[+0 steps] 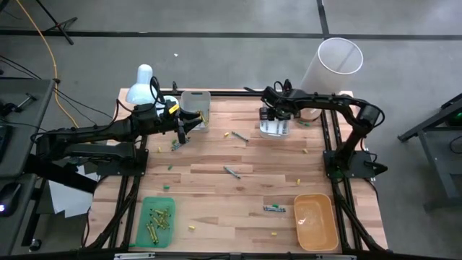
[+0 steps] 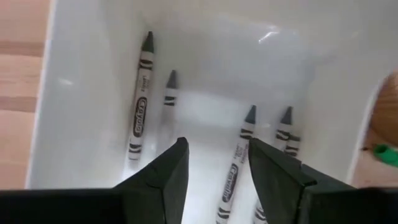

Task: Sort crayons
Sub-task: Put the gray crayon into the white bin

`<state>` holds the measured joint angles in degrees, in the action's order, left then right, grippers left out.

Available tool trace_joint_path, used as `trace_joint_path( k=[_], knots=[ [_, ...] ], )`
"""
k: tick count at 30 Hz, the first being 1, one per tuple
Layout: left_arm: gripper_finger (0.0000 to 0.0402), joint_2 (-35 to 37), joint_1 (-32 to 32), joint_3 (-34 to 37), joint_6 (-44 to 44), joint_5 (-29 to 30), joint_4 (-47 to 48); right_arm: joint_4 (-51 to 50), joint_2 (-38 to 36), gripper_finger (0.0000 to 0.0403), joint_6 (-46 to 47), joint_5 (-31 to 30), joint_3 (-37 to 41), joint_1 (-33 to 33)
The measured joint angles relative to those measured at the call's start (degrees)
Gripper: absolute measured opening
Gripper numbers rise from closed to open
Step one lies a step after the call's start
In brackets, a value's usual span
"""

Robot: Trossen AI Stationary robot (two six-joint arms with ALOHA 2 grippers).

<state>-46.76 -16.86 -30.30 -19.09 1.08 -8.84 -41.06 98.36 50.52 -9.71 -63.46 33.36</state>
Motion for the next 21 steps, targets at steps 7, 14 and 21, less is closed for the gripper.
trace_joint_path(
  k=[7, 14, 21],
  knots=[
    [0.014, 0.0, 0.0, 0.0, 0.1, 1.0, 0.0, -0.3, -4.1, 0.0161, -2.9, -1.9, 0.0, 0.0],
    [0.014, 0.0, 0.0, 0.0, -0.8, 1.1, 0.0, -2.8, -10.0, 0.0161, -6.4, -5.1, 0.0, -1.6],
    [0.014, 0.0, 0.0, 0.0, -0.9, 1.1, 0.0, -7.0, -17.8, 0.0161, -9.6, -9.3, 0.0, -6.7]
  ],
)
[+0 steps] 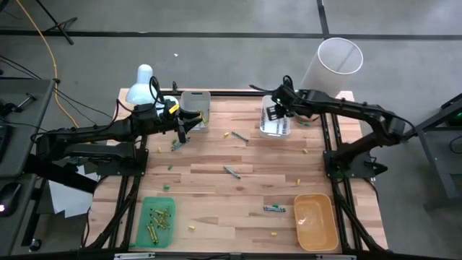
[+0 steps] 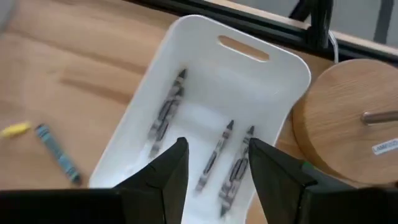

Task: Sort crayons
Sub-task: Put the gray crayon into the white bin

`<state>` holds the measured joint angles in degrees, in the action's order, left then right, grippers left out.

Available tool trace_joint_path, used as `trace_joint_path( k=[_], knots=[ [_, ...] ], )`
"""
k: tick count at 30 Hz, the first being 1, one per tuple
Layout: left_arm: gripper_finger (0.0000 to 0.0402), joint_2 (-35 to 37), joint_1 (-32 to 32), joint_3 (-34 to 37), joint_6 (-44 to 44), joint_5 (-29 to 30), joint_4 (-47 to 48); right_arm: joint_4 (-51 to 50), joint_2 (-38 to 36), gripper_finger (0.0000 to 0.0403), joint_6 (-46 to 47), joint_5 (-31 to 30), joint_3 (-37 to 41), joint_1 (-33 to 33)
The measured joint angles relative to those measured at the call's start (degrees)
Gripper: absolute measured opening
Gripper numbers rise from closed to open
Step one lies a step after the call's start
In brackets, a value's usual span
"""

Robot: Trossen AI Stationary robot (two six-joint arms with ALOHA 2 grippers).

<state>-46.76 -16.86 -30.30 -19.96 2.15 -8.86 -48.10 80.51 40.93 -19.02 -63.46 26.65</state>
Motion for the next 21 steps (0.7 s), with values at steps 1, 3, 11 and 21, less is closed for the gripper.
trace_joint_path(
  k=[1, 3, 11, 21],
  knots=[
    [0.014, 0.0, 0.0, 0.0, -0.2, 0.0, 0.0, -0.8, -1.3, 0.0161, 0.0, -0.2, 0.0, -1.1],
    [0.014, 0.0, 0.0, 0.0, -1.1, 0.0, -0.1, -1.5, -4.0, 0.0161, 0.0, -0.5, 0.0, -3.9],
    [0.014, 0.0, 0.1, 0.0, -4.0, -2.8, -2.0, 6.4, -10.2, 0.0161, -3.9, 0.3, 0.0, -18.6],
    [0.014, 0.0, 0.1, 0.0, -3.9, -7.8, -5.2, 27.7, -9.6, 0.0161, -21.3, 5.5, 0.0, -28.5]
  ],
)
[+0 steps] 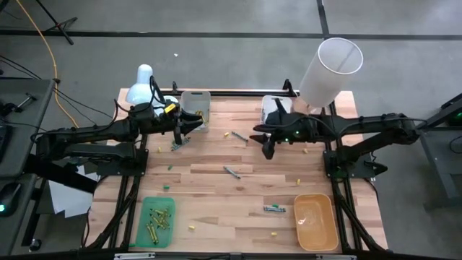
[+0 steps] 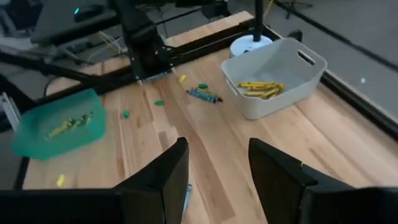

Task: Sort crayons
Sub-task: Put the gray crayon into the white bin

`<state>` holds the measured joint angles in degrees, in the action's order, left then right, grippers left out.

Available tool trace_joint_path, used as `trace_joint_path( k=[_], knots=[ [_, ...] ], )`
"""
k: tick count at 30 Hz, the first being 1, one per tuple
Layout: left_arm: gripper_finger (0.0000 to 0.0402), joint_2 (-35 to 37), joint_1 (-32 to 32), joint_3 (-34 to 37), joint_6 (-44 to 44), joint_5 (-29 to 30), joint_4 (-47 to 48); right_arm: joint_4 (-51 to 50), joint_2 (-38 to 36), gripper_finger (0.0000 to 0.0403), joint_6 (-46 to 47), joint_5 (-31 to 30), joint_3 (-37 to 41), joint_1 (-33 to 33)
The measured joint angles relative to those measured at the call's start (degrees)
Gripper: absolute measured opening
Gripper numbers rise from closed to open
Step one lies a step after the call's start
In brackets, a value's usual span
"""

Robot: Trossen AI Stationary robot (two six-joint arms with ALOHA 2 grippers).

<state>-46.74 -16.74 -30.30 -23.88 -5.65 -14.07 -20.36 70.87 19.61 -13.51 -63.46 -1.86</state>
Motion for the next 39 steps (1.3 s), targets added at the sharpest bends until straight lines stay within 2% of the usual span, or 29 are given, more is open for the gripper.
trace_joint_path(
  k=[6, 11, 27, 32, 36, 39],
  knots=[
    [0.014, 0.0, 2.1, 0.0, 3.3, 0.1, 0.0, 0.4, 0.0, 0.0161, -4.5, 0.0, 0.0, -0.1],
    [0.014, 0.0, 4.1, 0.0, 6.4, 2.2, 0.0, 0.4, 0.0, 0.0161, -3.7, 0.0, 0.0, -0.1],
    [0.014, 0.0, 5.7, 0.0, 4.4, 6.3, -0.1, 0.7, 0.0, 0.0161, -1.7, 0.2, 0.0, -0.1],
    [0.014, -2.0, 6.5, 0.0, 3.0, 6.4, -3.1, 1.4, 0.0, 0.0161, -0.1, 0.6, 0.0, -0.1],
    [0.014, -6.5, 8.7, -1.0, 3.1, 7.7, -4.9, 0.5, 0.0, 0.0161, -0.4, 4.7, 0.0, -0.1],
    [0.014, -11.1, 10.7, -3.1, 3.5, 8.1, -4.8, -1.7, 0.0, 0.0161, -0.6, 10.6, 0.0, -0.1]
  ],
)
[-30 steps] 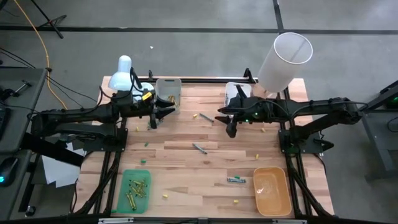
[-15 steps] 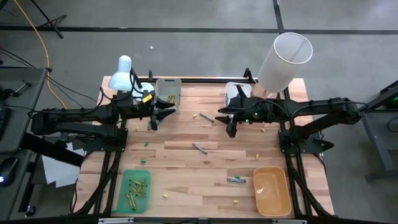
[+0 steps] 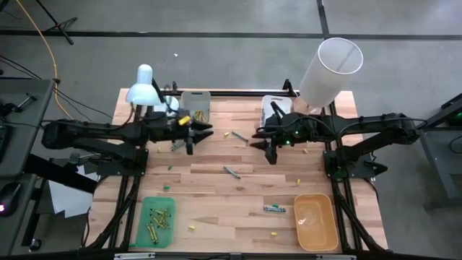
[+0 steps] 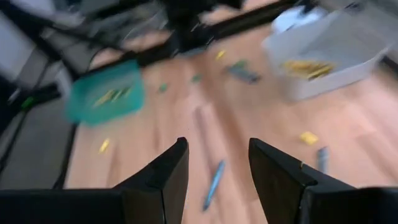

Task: Sort crayons
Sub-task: Put the gray crayon into the white bin

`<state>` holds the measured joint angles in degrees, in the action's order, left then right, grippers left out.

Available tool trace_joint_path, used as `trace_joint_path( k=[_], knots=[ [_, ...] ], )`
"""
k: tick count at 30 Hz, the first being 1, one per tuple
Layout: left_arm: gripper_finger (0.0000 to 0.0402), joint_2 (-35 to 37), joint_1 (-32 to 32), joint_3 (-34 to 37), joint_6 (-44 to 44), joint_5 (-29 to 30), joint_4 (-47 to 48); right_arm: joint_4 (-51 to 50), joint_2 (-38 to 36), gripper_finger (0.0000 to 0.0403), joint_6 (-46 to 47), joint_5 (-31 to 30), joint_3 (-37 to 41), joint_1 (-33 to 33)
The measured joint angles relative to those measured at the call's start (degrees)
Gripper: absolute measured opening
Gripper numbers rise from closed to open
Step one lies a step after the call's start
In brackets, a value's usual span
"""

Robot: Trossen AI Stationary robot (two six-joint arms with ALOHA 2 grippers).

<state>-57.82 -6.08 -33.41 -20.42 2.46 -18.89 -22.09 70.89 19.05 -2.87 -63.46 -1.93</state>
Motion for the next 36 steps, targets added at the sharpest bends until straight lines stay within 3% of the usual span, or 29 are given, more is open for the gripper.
trace_joint_path(
  k=[5, 9, 13, 20, 28, 32, 36],
  knots=[
    [0.014, -5.0, 2.8, -4.8, 0.2, -1.3, -0.6, -5.7, 0.7, 0.0161, -1.2, 10.2, 0.0, -1.3],
    [0.014, -4.6, 3.7, -8.6, 5.3, -2.5, -0.6, -9.1, 2.8, 0.0161, 2.4, 13.2, 0.0, -5.8],
    [0.014, -1.1, 3.3, -11.1, 10.7, -2.3, -0.5, -9.2, 7.2, 0.0161, 7.6, 12.2, 0.0, -13.7],
    [0.014, 8.3, 2.7, -11.7, 11.6, -2.2, 7.7, -10.7, 20.9, 0.0161, 21.6, 6.0, -1.5, -24.6],
    [0.014, 13.6, 2.7, -11.7, 13.6, -2.2, 18.5, -24.6, 36.1, 0.0161, 27.0, 5.5, -10.9, -26.7],
    [0.014, 13.6, 2.7, -11.7, 13.6, -2.2, 19.2, -32.2, 40.5, 0.0161, 27.0, 1.8, -14.3, -26.6],
    [0.014, 13.6, 2.7, -11.7, 13.6, -2.2, 19.3, -31.4, 42.2, 0.0161, 27.0, 1.5, -14.4, -26.6]
  ],
)
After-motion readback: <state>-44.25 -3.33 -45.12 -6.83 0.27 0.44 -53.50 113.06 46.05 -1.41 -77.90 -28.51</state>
